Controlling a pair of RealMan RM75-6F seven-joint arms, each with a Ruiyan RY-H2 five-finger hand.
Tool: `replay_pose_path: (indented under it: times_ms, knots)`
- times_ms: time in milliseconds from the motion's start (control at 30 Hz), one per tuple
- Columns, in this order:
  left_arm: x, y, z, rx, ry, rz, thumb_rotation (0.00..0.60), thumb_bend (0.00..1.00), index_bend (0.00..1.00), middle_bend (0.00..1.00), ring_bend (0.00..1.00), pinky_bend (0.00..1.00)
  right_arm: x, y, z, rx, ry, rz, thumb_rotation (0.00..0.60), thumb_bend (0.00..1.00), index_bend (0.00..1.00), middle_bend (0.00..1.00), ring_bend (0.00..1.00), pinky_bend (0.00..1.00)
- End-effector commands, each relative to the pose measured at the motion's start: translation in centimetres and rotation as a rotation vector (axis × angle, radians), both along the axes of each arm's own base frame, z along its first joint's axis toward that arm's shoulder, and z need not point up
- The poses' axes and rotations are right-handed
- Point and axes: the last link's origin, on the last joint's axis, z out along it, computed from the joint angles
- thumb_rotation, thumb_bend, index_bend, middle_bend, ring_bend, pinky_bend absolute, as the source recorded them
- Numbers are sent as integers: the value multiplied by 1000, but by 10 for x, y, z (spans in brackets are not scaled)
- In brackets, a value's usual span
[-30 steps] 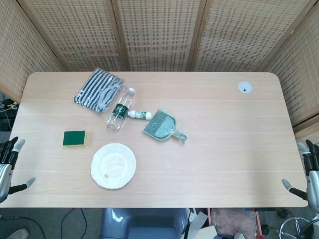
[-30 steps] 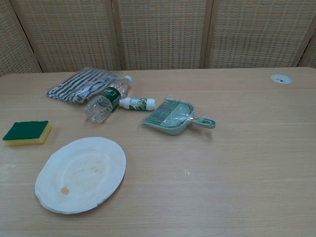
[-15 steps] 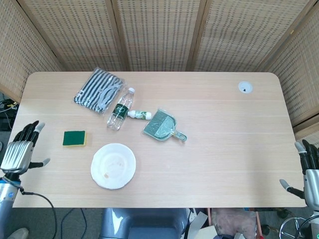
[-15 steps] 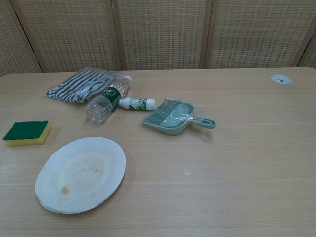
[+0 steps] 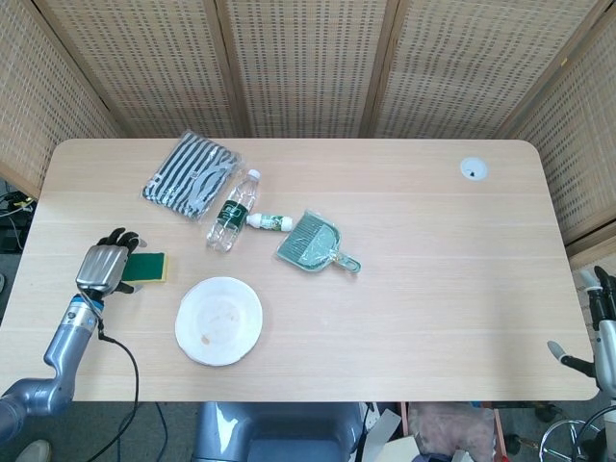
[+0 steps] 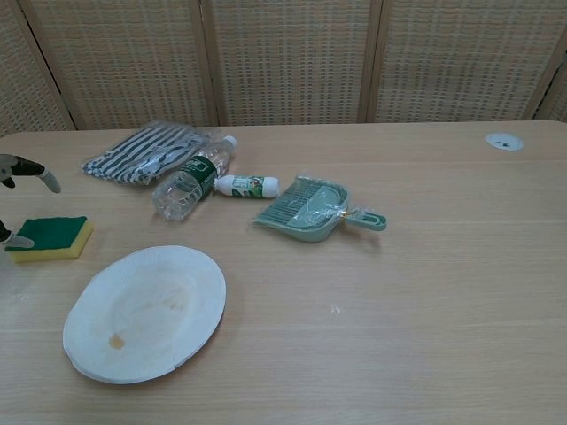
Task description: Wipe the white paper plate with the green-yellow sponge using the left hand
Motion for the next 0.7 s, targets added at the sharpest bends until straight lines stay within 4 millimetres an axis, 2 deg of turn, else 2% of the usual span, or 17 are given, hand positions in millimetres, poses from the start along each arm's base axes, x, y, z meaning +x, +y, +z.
replay_pose_path:
  times_ms: [33,500,600,700]
  knots:
    - [3,10,-20,-48,14,2,600,0,284,206,98,214,-2,-3,-1,5,2,-10,600,0,0,0,0,0]
    - [-8,26,-42,-64,28,68,600,0,292,218,107,223,-6,-8,-4,12,8,-33,600,0,0,0,0,0]
    - [-7,27,-44,-65,19,73,600,0,341,258,134,255,-6,-9,-4,12,7,-33,600,0,0,0,0,0]
    - [-5,29,-44,-40,-2,65,600,0,441,336,188,302,-6,-10,-4,12,6,-37,600,0,0,0,0,0]
